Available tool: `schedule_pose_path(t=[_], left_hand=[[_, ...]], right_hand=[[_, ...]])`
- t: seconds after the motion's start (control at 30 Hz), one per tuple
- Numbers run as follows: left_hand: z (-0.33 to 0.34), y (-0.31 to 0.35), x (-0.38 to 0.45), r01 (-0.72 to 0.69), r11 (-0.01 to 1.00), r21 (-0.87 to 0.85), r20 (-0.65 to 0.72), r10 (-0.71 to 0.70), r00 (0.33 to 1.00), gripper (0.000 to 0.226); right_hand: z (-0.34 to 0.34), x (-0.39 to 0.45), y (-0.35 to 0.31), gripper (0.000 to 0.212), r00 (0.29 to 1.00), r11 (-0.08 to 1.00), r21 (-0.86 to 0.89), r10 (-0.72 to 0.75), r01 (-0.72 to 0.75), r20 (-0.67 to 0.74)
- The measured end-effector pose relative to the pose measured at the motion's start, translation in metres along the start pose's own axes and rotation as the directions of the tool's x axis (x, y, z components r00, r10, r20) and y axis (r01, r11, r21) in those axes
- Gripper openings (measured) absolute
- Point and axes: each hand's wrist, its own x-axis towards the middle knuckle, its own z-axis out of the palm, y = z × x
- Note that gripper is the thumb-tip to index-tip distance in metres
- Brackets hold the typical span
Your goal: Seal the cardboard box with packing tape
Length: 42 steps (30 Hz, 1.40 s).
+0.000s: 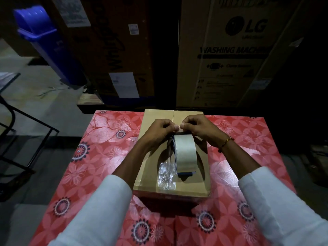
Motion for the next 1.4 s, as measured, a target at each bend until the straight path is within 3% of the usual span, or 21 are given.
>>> schedule_pose_path(t=[0.4,0.53,1.03,1.4], left_hand=[[0.004,-0.008,-0.001,-0.020,1.000,-0.014,-0.022,0.020,1.000,0.015],[0.007,-0.013,0.000,-0.030,0.999,-0.012,-0.050,0.029,0.998,0.015],[0.010,-0.006,0.006,-0.068,0.981,0.180,-0.056,0.079,0.995,0.014],[0.019,-0.013,0.007,-0.080,0.994,0.074,-0.121,0.088,0.989,0.022]], right_hand=[[0.002,-0.006,0.009,0.021,0.998,0.998,0.066,-0.021,0.025,-0.057],[0.002,-0.008,0.013,0.022,0.998,0.999,-0.013,-0.042,0.041,-0.044],[0.006,-0.010,0.008,0.022,0.996,0.996,0.058,-0.059,0.063,-0.065],[0.012,-0.010,0.014,0.021,0.987,0.996,0.073,-0.047,0.059,-0.155]])
